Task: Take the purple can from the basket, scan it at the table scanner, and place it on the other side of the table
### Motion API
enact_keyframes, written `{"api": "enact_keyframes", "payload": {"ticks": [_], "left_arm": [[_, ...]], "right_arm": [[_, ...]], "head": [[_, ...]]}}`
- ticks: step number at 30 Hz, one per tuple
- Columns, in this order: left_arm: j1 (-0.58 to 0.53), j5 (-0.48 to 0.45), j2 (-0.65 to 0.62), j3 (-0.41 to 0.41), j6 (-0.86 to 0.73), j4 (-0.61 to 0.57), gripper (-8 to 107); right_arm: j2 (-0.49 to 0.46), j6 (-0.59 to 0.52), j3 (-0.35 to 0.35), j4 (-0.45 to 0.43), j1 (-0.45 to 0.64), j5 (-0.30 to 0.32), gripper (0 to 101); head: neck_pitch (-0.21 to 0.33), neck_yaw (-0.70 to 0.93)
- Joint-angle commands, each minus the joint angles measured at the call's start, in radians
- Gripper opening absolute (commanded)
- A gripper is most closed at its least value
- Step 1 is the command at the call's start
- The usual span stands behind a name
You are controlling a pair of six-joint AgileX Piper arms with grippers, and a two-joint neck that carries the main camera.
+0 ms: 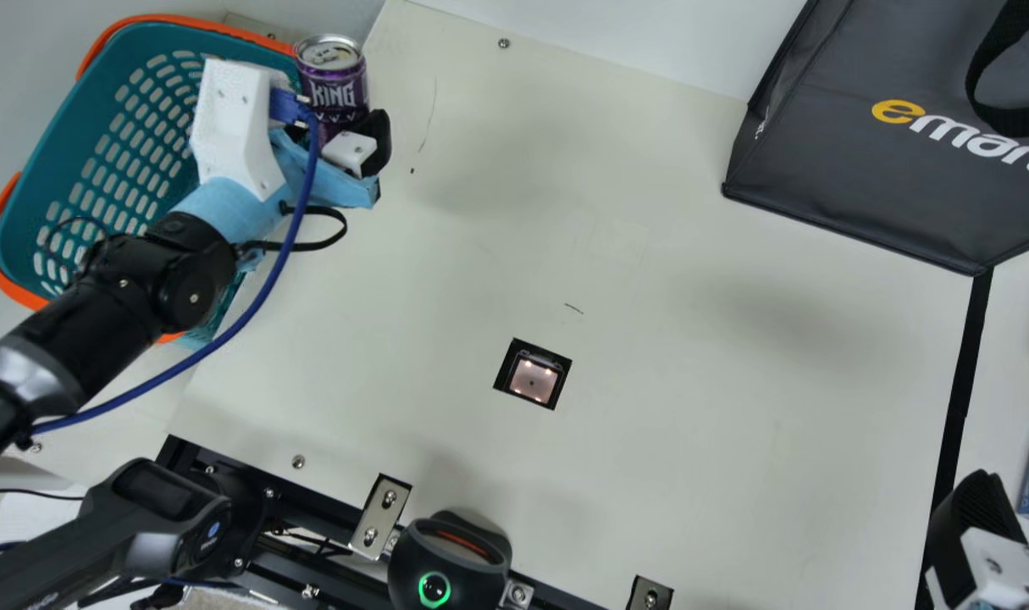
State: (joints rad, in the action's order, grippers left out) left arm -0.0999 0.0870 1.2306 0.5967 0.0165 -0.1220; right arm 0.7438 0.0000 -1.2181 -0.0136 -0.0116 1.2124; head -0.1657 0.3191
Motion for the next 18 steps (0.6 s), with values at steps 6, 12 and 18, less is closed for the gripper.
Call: {"api": "enact_keyframes", "payload": {"ticks": [6,12,18], "left_arm": [[-0.031,0.157,0.111,-0.003,-0.048,-0.043,-8],[-0.086,0.289,0.193,-0.019,-0.098,-0.119,-8],[-0.146,0.415,0.262,-0.041,-0.123,-0.183,-8]], "right_arm": [[0.0,0.0,0.0,0.0,0.0,0.0,95],[0.0,0.0,0.0,0.0,0.0,0.0,95],[0.0,0.0,0.0,0.0,0.0,0.0,95]], "head": [[0.027,0.002],[0.027,0.002],[0.027,0.002]]}}
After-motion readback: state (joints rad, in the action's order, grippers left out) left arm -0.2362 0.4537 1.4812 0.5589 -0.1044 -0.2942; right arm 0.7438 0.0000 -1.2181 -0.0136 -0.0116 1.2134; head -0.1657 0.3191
